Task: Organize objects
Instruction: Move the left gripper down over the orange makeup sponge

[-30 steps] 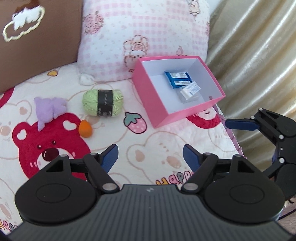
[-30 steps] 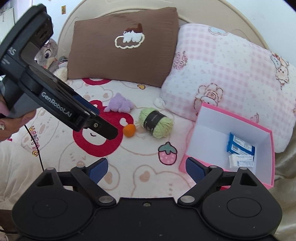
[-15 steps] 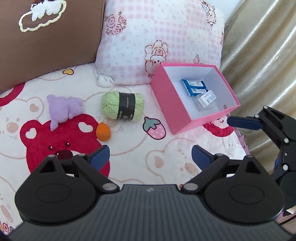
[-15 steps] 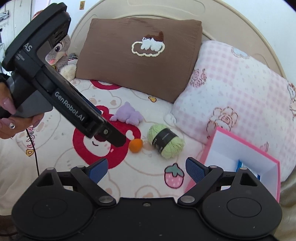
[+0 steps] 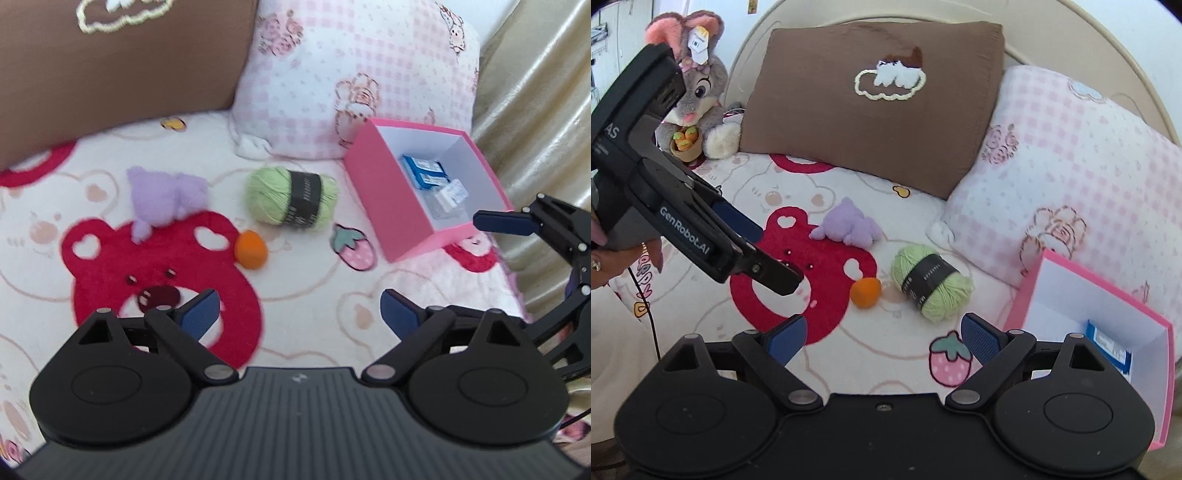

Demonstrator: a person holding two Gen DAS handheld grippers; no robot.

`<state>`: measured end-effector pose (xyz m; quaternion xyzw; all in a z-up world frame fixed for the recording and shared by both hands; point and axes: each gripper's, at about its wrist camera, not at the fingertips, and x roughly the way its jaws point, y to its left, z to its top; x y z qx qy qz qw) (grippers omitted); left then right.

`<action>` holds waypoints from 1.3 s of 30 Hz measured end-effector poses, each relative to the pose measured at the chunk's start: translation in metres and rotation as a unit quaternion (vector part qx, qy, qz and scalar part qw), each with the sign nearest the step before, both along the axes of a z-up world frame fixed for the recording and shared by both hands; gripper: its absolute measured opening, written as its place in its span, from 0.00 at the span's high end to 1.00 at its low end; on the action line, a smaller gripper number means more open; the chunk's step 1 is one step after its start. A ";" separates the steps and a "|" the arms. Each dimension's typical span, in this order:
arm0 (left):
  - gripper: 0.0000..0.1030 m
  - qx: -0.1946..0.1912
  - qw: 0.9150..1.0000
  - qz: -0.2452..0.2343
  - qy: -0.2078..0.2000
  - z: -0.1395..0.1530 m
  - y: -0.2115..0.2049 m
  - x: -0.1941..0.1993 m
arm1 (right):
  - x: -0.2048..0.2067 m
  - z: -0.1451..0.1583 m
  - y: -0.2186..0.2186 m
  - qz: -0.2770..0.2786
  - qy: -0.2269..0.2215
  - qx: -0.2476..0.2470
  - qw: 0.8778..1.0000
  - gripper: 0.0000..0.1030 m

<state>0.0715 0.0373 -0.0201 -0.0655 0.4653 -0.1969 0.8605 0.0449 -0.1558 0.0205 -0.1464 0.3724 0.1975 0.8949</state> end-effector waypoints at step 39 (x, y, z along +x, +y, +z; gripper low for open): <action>0.09 -0.057 0.995 0.087 0.005 -0.117 0.049 0.053 | 0.078 -0.133 0.055 0.006 -0.046 0.024 0.999 0.12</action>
